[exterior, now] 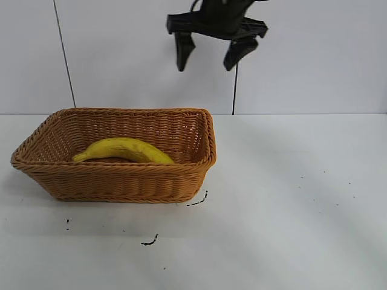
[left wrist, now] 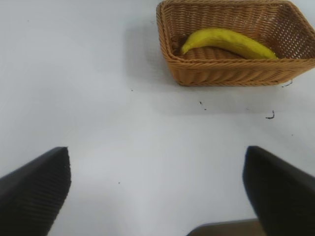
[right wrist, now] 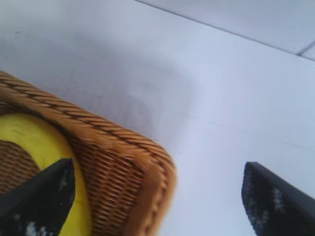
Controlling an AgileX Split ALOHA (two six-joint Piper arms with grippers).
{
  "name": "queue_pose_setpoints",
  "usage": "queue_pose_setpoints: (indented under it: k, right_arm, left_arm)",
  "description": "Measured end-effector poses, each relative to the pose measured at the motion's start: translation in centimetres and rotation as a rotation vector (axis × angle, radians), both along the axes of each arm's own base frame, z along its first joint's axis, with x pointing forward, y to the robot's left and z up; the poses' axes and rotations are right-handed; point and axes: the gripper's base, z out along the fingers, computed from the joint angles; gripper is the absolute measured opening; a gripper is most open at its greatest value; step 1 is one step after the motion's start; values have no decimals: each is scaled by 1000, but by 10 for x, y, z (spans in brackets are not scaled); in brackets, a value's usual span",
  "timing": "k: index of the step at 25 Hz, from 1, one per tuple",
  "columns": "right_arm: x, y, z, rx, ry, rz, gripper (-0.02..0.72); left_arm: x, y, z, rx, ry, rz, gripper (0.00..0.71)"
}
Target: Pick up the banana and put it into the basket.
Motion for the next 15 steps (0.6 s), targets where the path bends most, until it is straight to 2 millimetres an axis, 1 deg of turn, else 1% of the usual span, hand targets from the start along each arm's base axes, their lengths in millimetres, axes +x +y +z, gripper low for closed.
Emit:
queue_pose_setpoints:
  k: [4, 8, 10, 12, 15]
  right_arm:
    - [13, -55, -2, -42, 32, -105, 638]
    - [20, -110, -3, -67, 72, -207, 638]
    - [21, -133, -4, -69, 82, -249, 638]
    - [22, -150, -4, -59, 86, -278, 638]
    - [21, -159, -4, -36, 96, -294, 638]
  left_arm:
    - [0, 0, 0, 0, 0, 0, 690]
    - [0, 0, 0, 0, 0, 0, 690]
    - [0, 0, 0, 0, 0, 0, 690]
    - [0, 0, 0, 0, 0, 0, 690]
    - [0, 0, 0, 0, 0, 0, 690]
